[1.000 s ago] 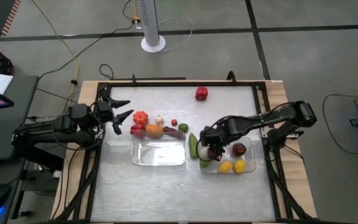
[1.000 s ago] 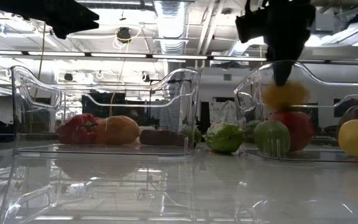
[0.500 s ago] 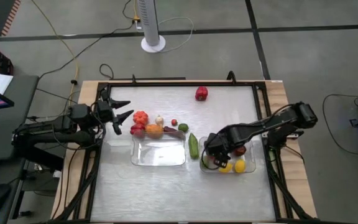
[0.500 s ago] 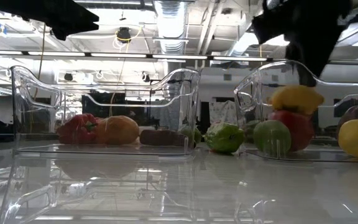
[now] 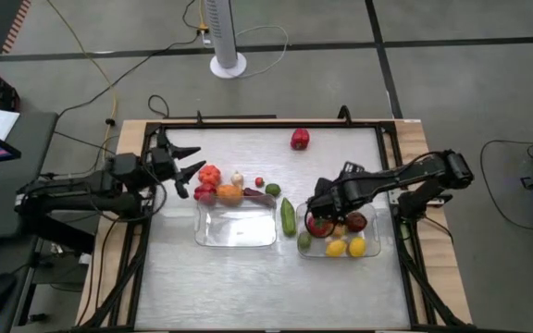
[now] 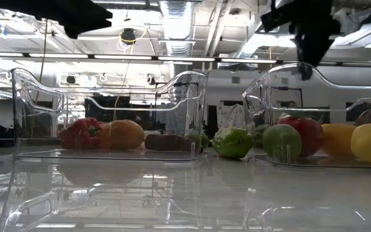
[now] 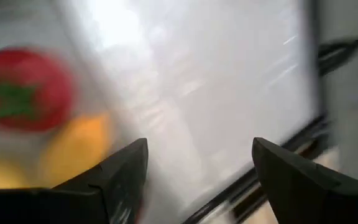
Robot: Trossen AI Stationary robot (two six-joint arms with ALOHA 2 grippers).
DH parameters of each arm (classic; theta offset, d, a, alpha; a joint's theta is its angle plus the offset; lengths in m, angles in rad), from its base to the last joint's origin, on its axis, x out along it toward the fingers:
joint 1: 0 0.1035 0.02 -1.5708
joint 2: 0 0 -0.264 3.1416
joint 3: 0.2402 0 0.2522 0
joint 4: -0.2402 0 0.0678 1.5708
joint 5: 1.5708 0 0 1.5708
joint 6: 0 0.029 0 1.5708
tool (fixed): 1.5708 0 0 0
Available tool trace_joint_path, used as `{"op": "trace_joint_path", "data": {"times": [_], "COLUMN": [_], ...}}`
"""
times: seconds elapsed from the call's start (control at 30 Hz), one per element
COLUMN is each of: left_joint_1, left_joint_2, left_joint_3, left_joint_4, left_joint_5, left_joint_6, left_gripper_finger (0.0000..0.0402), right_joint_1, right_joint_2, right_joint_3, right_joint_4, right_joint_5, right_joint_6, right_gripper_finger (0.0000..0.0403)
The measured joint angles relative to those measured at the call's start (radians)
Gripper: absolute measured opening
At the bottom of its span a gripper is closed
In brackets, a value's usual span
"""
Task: Sort produce into baskets
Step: Put the pumpkin into the left transparent bin
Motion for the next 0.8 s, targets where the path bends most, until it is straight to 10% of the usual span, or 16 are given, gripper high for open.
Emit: {"op": "trace_joint_path", "data": {"times": [0.4, 0.8], "left_joint_1": [0.042, 0.167], "left_joint_2": [0.243, 0.516], "left_joint_3": [0.023, 0.183], "left_joint_4": [0.068, -0.317], "left_joint_5": [0.001, 0.141], "left_joint_6": [-0.009, -0.113], "left_gripper_finger": [0.0192, 0.0192], "right_joint_1": [-0.152, -0.381], "right_joint_2": [-0.365, -0.436], "right_joint_3": [-0.294, -0.534], "right_joint_4": [0.496, 0.982], "right_joint_5": [0.212, 0.371], "right_joint_6": [-0.214, -0.457], "right_gripper_finger": [0.0312, 0.0312]}}
